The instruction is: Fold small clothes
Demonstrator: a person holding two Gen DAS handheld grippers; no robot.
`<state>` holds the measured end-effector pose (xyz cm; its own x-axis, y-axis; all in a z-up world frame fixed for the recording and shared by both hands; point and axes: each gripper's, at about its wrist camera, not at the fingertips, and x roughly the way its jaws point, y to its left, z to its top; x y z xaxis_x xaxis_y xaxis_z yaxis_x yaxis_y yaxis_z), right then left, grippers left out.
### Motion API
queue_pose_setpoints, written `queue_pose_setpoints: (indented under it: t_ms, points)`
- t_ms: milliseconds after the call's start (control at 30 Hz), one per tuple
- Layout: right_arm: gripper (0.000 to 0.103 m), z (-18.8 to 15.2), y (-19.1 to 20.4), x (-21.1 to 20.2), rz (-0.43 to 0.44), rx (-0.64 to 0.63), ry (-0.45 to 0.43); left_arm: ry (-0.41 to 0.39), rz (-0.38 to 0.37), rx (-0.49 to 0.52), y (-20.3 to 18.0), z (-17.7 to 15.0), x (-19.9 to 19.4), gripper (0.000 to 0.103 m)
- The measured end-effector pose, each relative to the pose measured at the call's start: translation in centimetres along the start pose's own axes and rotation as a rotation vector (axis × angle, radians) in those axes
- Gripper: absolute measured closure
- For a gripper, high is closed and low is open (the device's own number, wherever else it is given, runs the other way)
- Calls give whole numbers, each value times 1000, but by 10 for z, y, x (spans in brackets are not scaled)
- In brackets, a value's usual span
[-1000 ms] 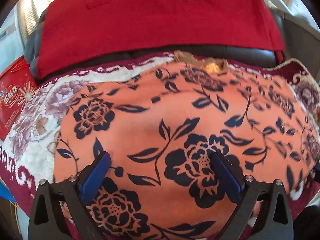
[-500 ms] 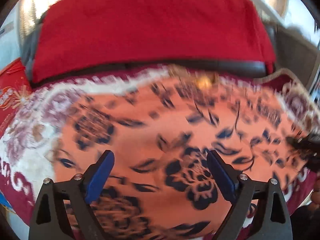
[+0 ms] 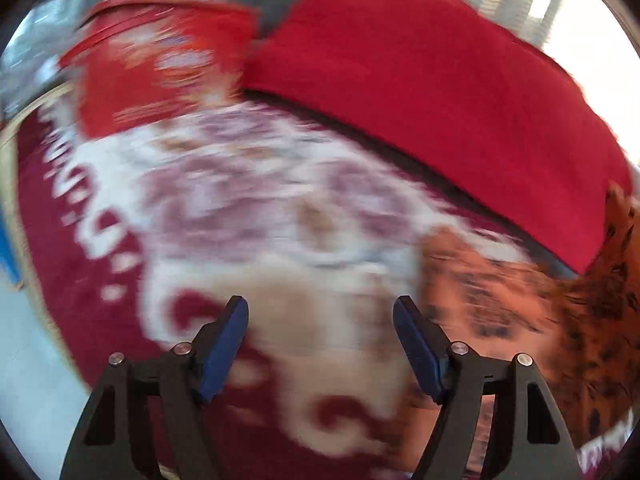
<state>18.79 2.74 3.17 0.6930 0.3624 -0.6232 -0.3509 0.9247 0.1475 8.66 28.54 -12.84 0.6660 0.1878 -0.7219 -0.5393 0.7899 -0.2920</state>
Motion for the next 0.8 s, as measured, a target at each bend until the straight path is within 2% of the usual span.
queue_pose_setpoints:
  t_ms: [33,67,167,233,300,400,467,533,633,667,700,733,767,800]
  points:
    - [82,-9,21,20,18,-39,49,42,14,-38,11,0,7,28]
    - [82,-21,41,45,31,-79,113,50,-24,-66,19,1,8,27]
    - [78,-68,74,119,23,-147,304,11,-57,-41,22,0,1,27]
    - [79,-72,76,118,9,-153,249,19,-74,-31,26,0,0,27]
    - [79,-59,75,105,18,-131,224,19,-100,-45,28,-1,-3,24]
    - [80,-40,79,72,27,-145,136,27,-122,-62,23,0,1,23]
    - [80,-41,90,56,50,-149,81,29,-140,-76,20,2,1,23]
    - [79,-56,104,70,51,-208,103,31,-155,-70,16,2,2,23]
    - [77,-96,103,111,62,-253,240,19,-171,-55,14,2,-1,23]
    - [75,-98,102,108,76,-253,213,15,-182,-56,15,2,-4,23]
    - [68,-97,99,99,96,-250,179,15,-193,-60,17,1,-5,23]
    - [45,-95,97,93,111,-242,185,16,-208,-67,20,1,-6,23]
    - [31,-93,95,89,134,-231,195,23,-234,-73,21,2,-7,22]
    - [21,-92,92,79,153,-221,192,32,-257,-76,21,2,-7,22]
